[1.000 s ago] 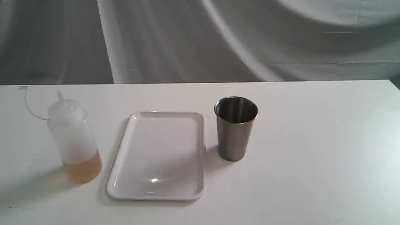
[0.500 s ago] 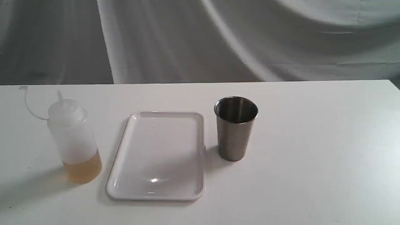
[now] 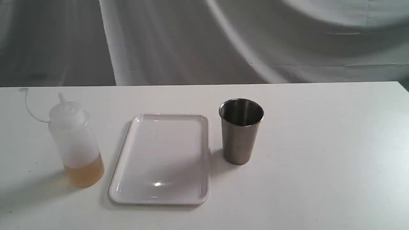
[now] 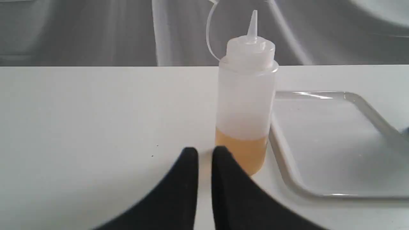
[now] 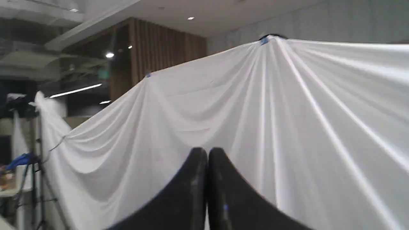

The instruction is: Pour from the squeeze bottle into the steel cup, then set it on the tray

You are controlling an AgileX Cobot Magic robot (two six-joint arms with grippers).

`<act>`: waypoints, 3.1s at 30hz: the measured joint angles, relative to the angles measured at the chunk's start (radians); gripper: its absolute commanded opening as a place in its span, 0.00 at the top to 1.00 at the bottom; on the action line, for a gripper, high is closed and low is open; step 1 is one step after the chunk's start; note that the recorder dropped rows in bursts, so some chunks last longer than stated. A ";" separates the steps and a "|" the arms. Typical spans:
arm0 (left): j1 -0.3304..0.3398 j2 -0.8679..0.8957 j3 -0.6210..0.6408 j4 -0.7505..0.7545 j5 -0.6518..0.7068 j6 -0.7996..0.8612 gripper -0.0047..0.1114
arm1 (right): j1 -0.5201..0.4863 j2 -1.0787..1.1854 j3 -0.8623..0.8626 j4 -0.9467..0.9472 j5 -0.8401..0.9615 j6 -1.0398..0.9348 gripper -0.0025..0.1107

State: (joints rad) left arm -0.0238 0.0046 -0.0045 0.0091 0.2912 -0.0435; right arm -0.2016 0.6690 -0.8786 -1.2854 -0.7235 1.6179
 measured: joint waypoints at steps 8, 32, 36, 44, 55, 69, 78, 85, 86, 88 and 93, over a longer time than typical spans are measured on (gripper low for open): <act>0.000 0.000 0.000 0.000 0.000 0.000 0.89 | 0.000 0.195 -0.196 -0.040 -0.072 0.057 0.98; 0.000 0.000 0.000 0.000 0.000 0.000 0.89 | 0.105 0.406 -0.318 0.614 0.337 -0.571 0.98; 0.000 0.000 0.000 0.000 0.000 0.000 0.89 | 0.207 0.406 -0.318 0.739 0.427 -0.894 0.98; 0.000 0.000 0.000 0.000 0.000 0.000 0.89 | 0.483 0.453 -0.322 1.043 0.606 -1.477 0.98; 0.000 0.000 0.000 0.000 0.000 0.000 0.89 | 0.705 0.581 -0.322 1.373 0.734 -1.556 0.98; 0.000 0.000 0.000 0.000 0.000 0.000 0.89 | 0.792 0.816 -0.322 1.395 0.755 -1.560 0.98; 0.000 0.000 0.000 0.000 0.000 0.000 0.89 | 0.834 0.965 -0.322 1.393 0.704 -1.552 0.98; 0.000 0.000 0.000 0.000 0.000 0.000 0.89 | 0.888 1.091 -0.322 1.393 0.595 -1.618 0.98; 0.000 0.000 0.000 0.000 0.000 0.000 0.89 | 0.892 1.101 -0.322 1.393 0.584 -1.618 0.98; 0.000 0.000 0.000 0.000 0.000 0.000 0.89 | 0.900 1.133 -0.322 1.393 0.554 -1.631 0.98; 0.000 0.000 0.000 0.000 0.000 0.000 0.89 | 0.921 1.216 -0.322 1.384 0.465 -1.685 0.98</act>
State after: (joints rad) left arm -0.0238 0.0046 -0.0045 0.0091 0.2912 -0.0435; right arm 0.7192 1.8848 -1.2010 0.0988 -0.2590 -0.0672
